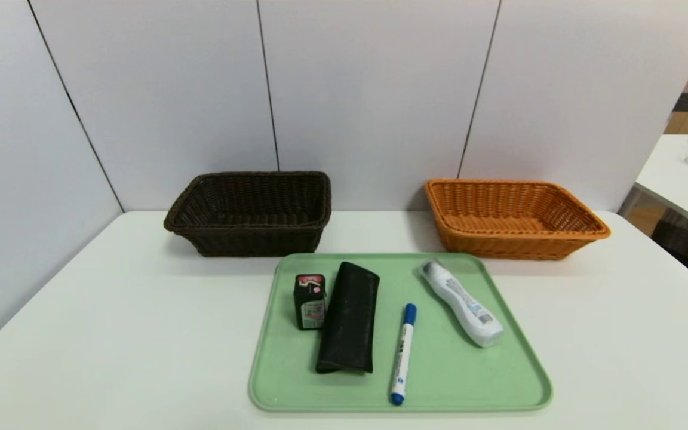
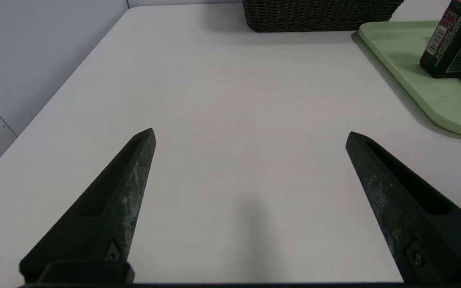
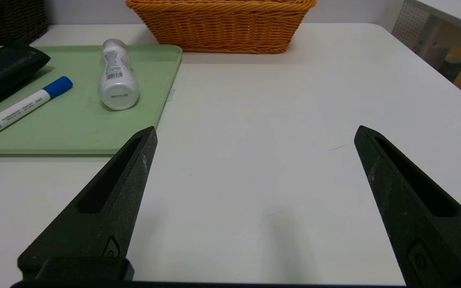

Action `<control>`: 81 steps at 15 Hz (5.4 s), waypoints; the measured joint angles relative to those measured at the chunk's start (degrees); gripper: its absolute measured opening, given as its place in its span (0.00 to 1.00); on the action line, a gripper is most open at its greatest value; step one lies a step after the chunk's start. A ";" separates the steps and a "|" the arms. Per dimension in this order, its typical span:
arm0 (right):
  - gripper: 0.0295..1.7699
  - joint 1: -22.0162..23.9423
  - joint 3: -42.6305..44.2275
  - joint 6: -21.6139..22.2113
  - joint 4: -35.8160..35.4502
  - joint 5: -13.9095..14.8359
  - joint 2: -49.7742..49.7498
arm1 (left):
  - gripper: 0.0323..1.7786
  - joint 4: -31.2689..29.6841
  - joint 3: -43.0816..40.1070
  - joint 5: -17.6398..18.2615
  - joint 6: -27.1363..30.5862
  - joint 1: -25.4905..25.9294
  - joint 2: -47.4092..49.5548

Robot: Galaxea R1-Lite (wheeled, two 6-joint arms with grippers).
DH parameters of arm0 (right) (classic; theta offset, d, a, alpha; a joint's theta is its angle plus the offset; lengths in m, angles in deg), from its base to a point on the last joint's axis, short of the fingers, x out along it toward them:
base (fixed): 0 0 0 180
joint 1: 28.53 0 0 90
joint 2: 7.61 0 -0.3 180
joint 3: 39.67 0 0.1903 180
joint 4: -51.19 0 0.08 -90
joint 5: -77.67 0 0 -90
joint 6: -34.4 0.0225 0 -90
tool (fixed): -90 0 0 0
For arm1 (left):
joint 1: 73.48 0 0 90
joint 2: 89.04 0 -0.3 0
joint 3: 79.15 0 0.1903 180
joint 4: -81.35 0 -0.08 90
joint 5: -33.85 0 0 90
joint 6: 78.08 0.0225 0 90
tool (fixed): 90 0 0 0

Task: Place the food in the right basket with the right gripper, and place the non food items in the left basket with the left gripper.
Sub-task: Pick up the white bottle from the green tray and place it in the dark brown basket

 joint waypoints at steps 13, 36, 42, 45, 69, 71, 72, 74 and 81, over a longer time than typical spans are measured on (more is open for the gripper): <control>0.96 0.02 0.00 -2.04 0.10 -0.61 0.00 | 0.95 0.11 0.00 0.60 3.07 -0.02 0.00; 0.96 0.09 35.85 -6.69 0.24 -21.53 37.12 | 0.95 15.34 44.79 20.47 7.09 0.09 -34.65; 0.96 -6.11 39.35 -7.75 -0.71 -21.81 47.52 | 0.95 12.69 44.95 20.81 6.61 -3.66 -45.86; 0.96 -11.96 39.96 -7.78 -3.52 -20.89 53.00 | 0.95 10.24 44.29 18.98 5.28 -9.23 -51.79; 0.96 -25.71 69.60 -2.43 31.20 -10.67 87.04 | 0.95 3.43 40.52 4.62 -7.06 -29.15 -71.02; 0.96 -25.49 71.30 -2.62 32.55 -9.52 89.80 | 0.95 3.45 40.52 4.62 -7.08 -29.34 -70.83; 0.96 -25.37 71.88 -2.82 32.63 -9.33 91.23 | 0.95 3.45 40.42 4.62 -7.06 -29.39 -70.73; 0.96 -25.19 73.23 -2.95 32.61 -8.74 94.49 | 0.95 3.47 40.07 4.52 -7.03 -29.40 -70.58; 0.96 -25.02 81.12 -4.55 38.75 -5.05 104.39 | 0.95 3.45 40.07 4.49 -6.69 -29.37 -70.03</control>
